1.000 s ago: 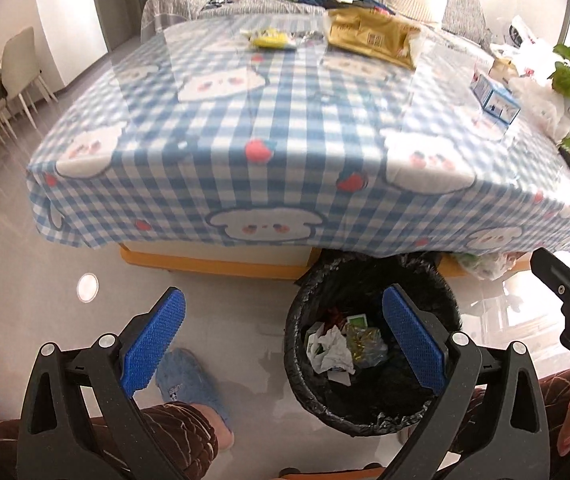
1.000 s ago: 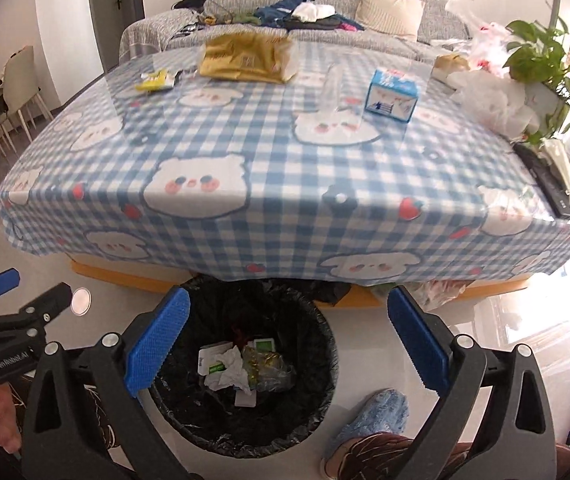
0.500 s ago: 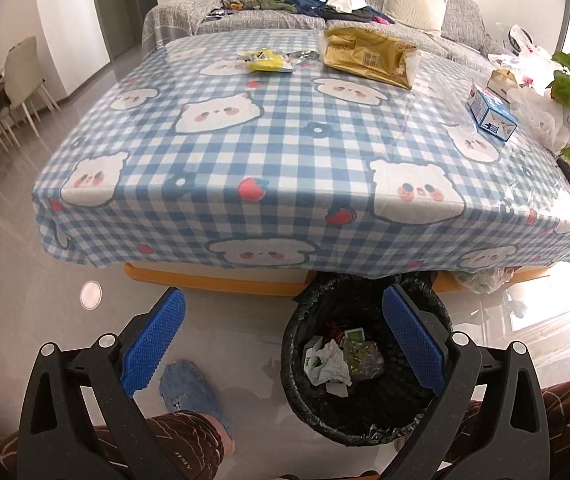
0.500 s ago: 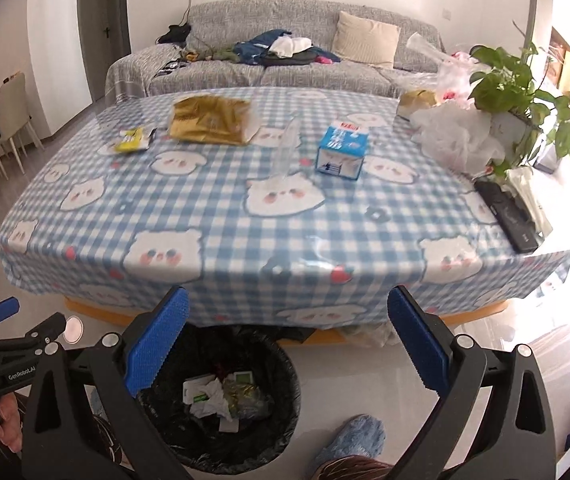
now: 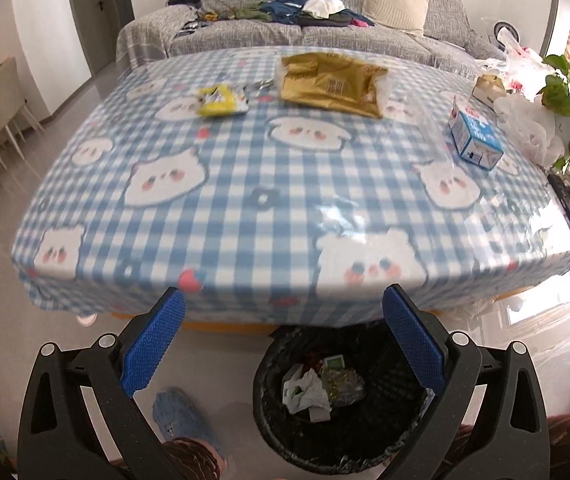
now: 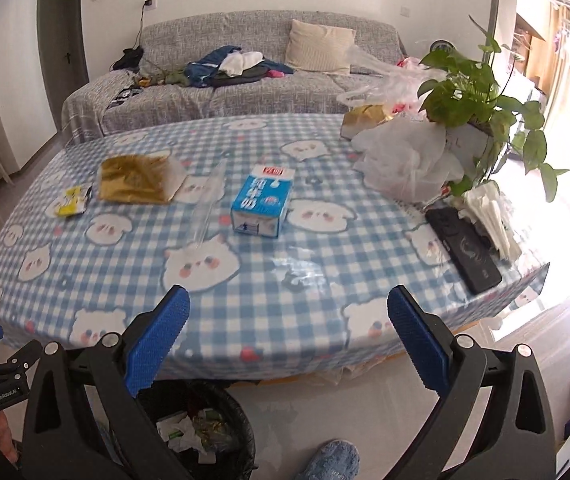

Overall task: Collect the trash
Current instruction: 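Raise both open tools back over the table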

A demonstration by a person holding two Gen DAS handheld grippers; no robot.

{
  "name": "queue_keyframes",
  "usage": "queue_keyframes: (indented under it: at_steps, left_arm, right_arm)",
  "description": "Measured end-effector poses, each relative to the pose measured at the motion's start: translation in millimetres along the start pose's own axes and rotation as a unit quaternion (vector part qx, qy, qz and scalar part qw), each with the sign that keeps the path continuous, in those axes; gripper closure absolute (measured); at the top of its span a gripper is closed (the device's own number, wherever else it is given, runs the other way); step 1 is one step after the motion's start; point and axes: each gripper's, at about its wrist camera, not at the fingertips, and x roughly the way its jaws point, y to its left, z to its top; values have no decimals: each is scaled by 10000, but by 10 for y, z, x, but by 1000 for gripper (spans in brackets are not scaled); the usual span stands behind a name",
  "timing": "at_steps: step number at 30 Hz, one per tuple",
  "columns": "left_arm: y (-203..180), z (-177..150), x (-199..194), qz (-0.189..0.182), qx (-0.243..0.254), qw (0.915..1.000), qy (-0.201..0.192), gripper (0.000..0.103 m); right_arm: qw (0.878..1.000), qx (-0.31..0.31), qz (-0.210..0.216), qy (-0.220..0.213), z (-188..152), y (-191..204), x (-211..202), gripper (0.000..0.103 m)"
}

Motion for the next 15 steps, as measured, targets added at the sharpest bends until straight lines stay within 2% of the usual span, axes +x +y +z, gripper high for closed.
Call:
queue_keyframes:
  at_steps: [7, 15]
  left_arm:
    - [-219, 401, 143, -51, 200, 9998, -37, 6]
    - [-499, 788, 408, -140, 360, 9992, -54, 6]
  right_arm:
    - [9998, 128, -135, 35, 219, -93, 325, 8]
    - [9985, 366, -93, 401, 393, -98, 884, 8]
